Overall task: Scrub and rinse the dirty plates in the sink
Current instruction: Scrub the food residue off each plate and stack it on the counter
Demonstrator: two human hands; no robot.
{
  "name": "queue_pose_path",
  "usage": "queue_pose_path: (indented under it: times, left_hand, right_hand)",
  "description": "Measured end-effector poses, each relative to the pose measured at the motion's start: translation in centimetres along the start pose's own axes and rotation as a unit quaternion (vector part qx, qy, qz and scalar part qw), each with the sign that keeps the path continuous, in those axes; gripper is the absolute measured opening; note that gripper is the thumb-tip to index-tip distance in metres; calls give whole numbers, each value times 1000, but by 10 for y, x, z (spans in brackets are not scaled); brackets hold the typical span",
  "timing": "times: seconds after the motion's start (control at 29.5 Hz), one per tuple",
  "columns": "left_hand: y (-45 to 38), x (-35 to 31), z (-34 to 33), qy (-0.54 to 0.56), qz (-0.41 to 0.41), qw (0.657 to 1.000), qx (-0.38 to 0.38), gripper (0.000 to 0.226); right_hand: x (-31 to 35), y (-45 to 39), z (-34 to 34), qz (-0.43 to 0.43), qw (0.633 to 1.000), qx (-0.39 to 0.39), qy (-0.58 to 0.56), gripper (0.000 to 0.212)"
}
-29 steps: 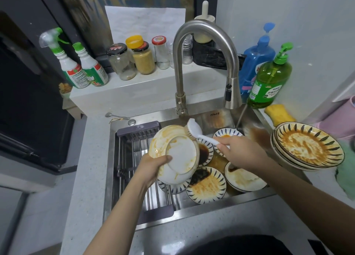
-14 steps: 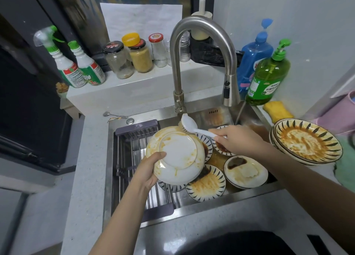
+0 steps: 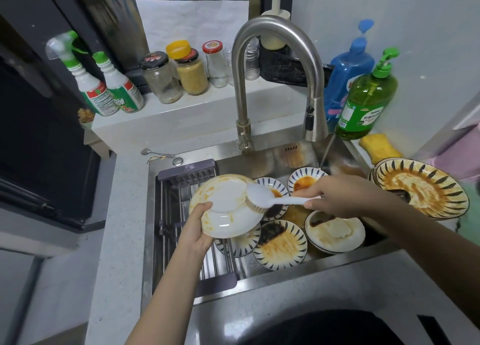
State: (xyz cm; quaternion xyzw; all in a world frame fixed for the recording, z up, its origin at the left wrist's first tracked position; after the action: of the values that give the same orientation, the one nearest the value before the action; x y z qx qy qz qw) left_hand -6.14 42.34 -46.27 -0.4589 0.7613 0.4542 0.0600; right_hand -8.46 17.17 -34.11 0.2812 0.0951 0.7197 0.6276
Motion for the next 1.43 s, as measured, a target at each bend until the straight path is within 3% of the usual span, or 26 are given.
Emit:
queue_pose_path:
  times: [0.14, 0.27, 0.41, 0.54, 0.68, 0.81, 1.02, 1.09, 1.15, 1.22, 1.29, 1.43]
  left_hand:
    - [-1, 6, -12, 21, 4, 1000, 1, 34]
    - [-1, 11, -34, 34, 1, 999, -21, 24]
    - [-3, 15, -46, 99, -6, 994, -33, 32]
    - [-4, 16, -46, 59, -4, 996, -61, 28]
    - [-5, 16, -51, 79, -11, 996, -39, 30]
    - [-3, 15, -49, 54, -5, 997, -50, 27]
    - [-5, 12, -44, 72, -30, 995, -67, 41]
    - [-4, 8, -39, 39, -33, 994, -95, 23]
    - [-5, 5, -38, 47, -40, 993, -96, 16]
    - [-7, 5, -38, 82, -35, 993, -78, 22]
    - [-9, 4, -39, 80, -27, 994, -75, 13]
    - [-7, 3, -37, 56, -10, 996, -61, 10]
  right_hand:
    - [-1, 0, 2, -27, 993, -110, 18, 38]
    - [30, 13, -16, 62, 983, -131, 112, 41]
    - [29, 15, -18, 5, 973, -187, 134, 40]
    - [51, 26, -34, 56, 957, -246, 140, 51]
    - [38, 18, -26, -10, 957, -251, 143, 49]
    - [62, 27, -39, 34, 958, -240, 150, 51]
    - [45, 21, -36, -18, 963, -231, 137, 52]
    - [50, 29, -51, 23, 962, -249, 106, 56]
    - [43, 27, -51, 23, 971, -216, 96, 55]
    - [21, 19, -33, -39, 964, -238, 112, 48]
    - [15, 20, -30, -53, 967, -224, 110, 45]
    - [34, 29, -49, 25, 975, -203, 86, 47]
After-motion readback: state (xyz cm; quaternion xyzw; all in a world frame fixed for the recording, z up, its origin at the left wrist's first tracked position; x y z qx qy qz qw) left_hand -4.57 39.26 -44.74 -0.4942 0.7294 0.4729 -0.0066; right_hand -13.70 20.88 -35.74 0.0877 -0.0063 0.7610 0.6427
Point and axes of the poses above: each hand's wrist, its own y-axis away from the middle knuckle, its own z-axis out of the back of the hand, x = y × z, the point moved 7 cm from there along -y, towards the middle knuckle, and after that the axes turned 1 degree about -y, right-handed, at the moved point
